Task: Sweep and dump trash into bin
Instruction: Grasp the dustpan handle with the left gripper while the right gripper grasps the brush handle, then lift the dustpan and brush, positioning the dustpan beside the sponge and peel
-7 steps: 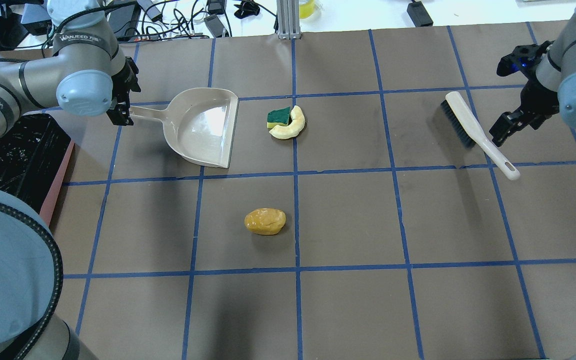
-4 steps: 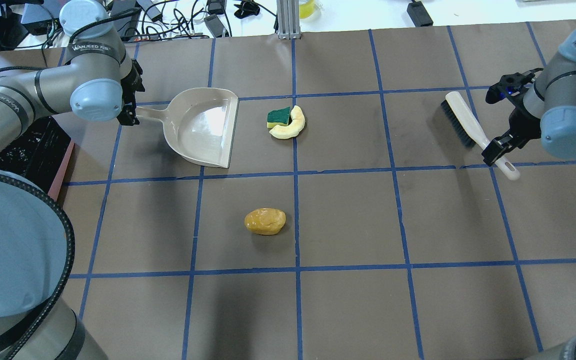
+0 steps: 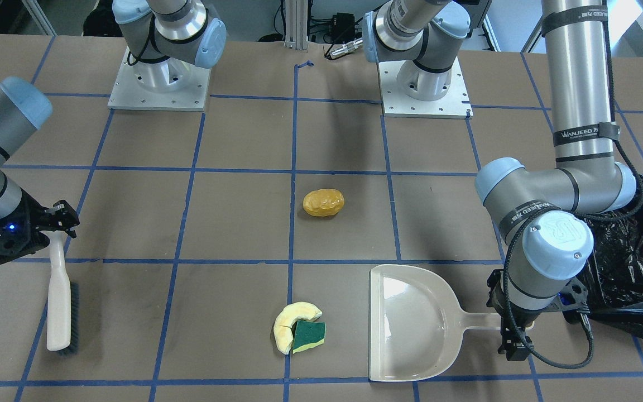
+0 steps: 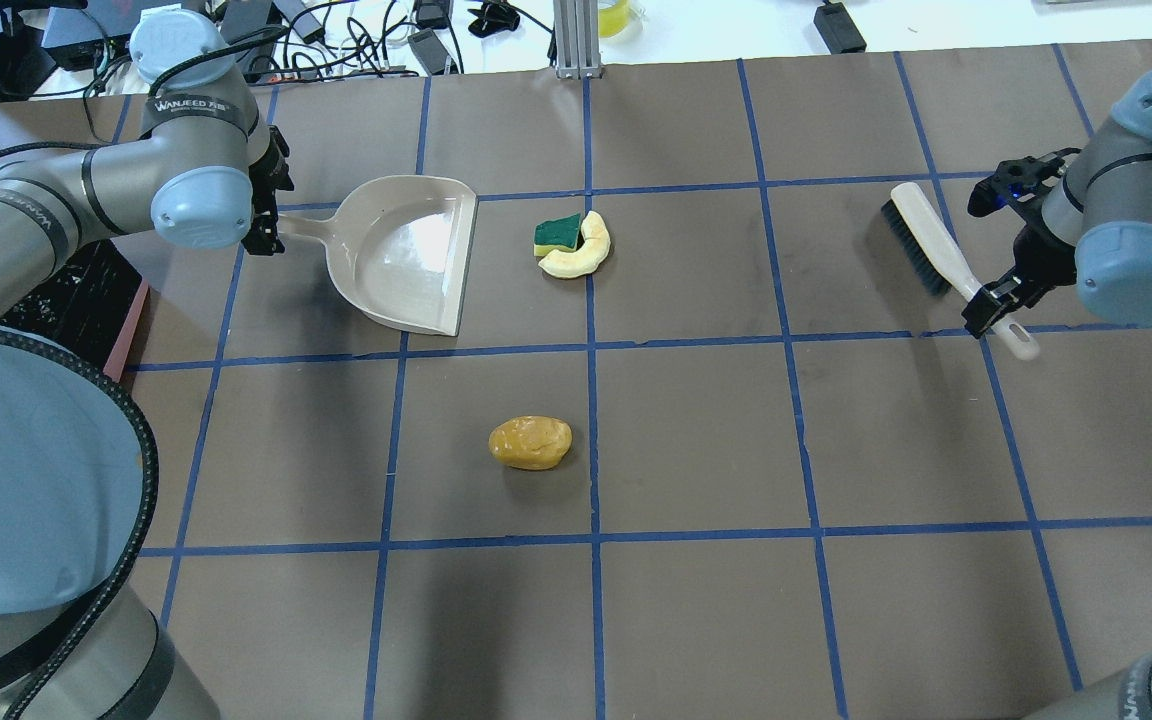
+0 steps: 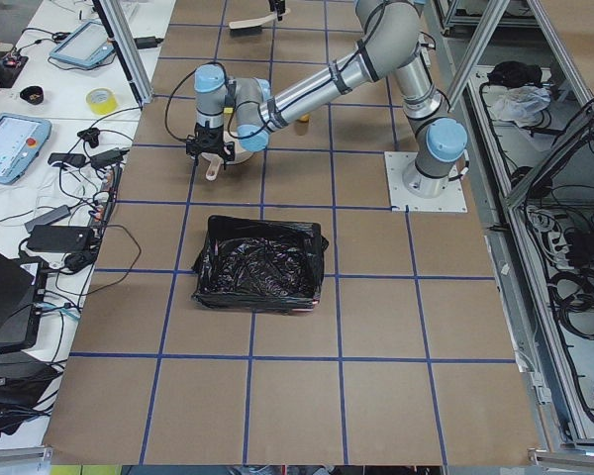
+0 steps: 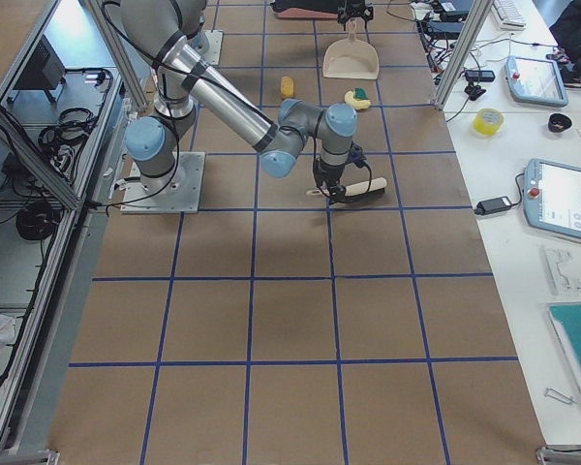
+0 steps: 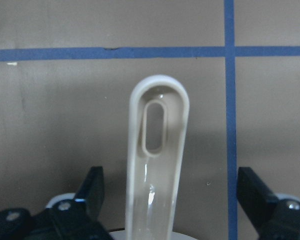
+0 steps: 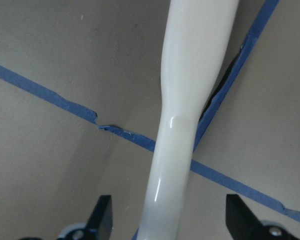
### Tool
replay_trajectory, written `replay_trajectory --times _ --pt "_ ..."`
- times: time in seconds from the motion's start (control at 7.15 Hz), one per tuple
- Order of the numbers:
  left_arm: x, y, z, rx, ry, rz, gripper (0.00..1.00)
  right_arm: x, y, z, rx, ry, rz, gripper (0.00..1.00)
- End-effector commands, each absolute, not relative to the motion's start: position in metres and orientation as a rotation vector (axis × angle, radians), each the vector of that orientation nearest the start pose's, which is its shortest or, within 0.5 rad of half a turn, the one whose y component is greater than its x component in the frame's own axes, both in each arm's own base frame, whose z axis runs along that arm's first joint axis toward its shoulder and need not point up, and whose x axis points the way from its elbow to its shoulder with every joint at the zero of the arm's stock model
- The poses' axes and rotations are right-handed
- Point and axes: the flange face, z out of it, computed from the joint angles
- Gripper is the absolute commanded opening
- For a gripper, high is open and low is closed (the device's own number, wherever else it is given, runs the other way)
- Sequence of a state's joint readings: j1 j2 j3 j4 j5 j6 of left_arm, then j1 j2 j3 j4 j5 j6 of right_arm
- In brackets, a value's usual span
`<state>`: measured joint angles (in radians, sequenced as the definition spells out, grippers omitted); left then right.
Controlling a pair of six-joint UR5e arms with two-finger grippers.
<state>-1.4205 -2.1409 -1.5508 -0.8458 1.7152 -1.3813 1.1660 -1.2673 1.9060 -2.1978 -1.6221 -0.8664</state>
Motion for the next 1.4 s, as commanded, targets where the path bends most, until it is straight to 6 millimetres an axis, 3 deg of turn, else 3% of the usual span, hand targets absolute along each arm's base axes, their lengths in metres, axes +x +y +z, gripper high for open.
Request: replay_trajectory --times 0.0,0.14,0.56,0.98,1.26 --pt "-0.016 -0.688 0.234 -2.176 2.217 -0.343 0.55 -0.094 -0.546 0.234 -0.676 3.105 0.077 0.69" --pt "-0.017 -0.688 0.233 -2.182 2.218 -0.335 0.01 -0.094 -0.544 0.232 -0.675 3.097 0.093 0.65" --pt "-0.017 -0.686 0.241 -2.217 2.191 -0.343 0.0 -0.094 -0.544 0.233 -0.644 3.105 0.096 0.52" --pt "-0.03 -0.686 0.262 -2.173 2.211 -0.418 0.0 -0.094 -0.545 0.234 -0.646 3.103 0.088 0.42" --pt "-0.075 -0.682 0.256 -2.073 2.22 -0.473 0.0 -0.093 -0.544 0.238 -0.646 3.108 0.076 0.41"
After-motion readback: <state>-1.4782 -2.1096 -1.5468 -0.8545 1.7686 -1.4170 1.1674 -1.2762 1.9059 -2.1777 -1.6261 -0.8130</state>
